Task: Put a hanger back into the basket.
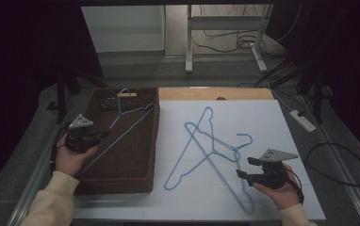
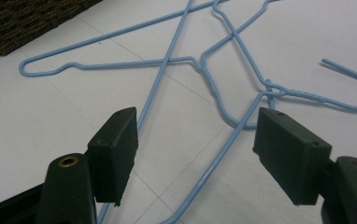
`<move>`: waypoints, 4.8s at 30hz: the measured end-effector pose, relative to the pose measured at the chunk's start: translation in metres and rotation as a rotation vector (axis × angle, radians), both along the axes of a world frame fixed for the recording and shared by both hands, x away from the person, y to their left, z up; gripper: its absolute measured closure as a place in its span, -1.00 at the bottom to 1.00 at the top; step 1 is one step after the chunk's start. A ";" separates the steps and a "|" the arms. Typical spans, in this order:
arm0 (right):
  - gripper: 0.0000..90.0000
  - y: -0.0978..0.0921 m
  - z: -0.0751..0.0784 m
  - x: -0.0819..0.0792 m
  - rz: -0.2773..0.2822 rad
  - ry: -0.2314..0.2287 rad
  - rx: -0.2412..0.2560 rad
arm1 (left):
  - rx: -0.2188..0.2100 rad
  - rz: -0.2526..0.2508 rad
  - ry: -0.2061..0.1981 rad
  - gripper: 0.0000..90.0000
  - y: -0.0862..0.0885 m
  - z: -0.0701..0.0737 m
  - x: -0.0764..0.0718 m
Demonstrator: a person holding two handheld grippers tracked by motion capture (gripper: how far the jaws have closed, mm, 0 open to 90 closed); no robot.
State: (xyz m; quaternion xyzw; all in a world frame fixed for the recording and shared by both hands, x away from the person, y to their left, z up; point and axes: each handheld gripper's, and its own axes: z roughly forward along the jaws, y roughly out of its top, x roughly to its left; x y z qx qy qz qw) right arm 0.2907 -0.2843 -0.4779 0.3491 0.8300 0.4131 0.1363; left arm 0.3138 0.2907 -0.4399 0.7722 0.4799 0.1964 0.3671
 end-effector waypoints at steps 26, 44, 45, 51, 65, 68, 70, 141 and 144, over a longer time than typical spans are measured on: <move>-0.30 0.001 -0.002 0.001 0.007 0.013 -0.010 | 0.241 0.148 0.163 0.85 0.005 -0.020 0.028; -0.30 -0.004 -0.001 0.003 -0.011 0.012 0.004 | -0.060 0.015 -0.074 -0.19 -0.011 0.022 -0.026; -0.31 -0.005 -0.001 0.004 -0.019 0.012 0.010 | -0.066 0.006 -0.078 -0.20 -0.013 0.023 -0.029; -0.32 -0.007 -0.001 0.007 -0.026 0.014 0.006 | -0.105 -0.068 -0.121 -0.21 -0.031 0.024 -0.051; -0.31 -0.008 0.000 0.003 -0.038 -0.006 -0.020 | -0.139 -0.186 -0.119 -0.23 -0.067 0.009 -0.072; -0.31 -0.006 0.000 0.002 -0.038 -0.008 -0.040 | -0.141 -0.194 -0.116 -0.23 -0.072 0.005 -0.075; -0.31 -0.006 -0.001 0.000 -0.035 -0.012 -0.048 | -0.135 -0.198 -0.118 -0.23 -0.075 0.004 -0.077; 0.75 -0.003 -0.004 -0.002 0.045 0.155 -0.316 | -0.135 -0.268 -0.121 -0.23 -0.094 0.001 -0.084; 0.92 -0.001 -0.007 -0.007 0.081 0.193 -0.337 | -0.134 -0.270 -0.123 -0.23 -0.095 0.002 -0.084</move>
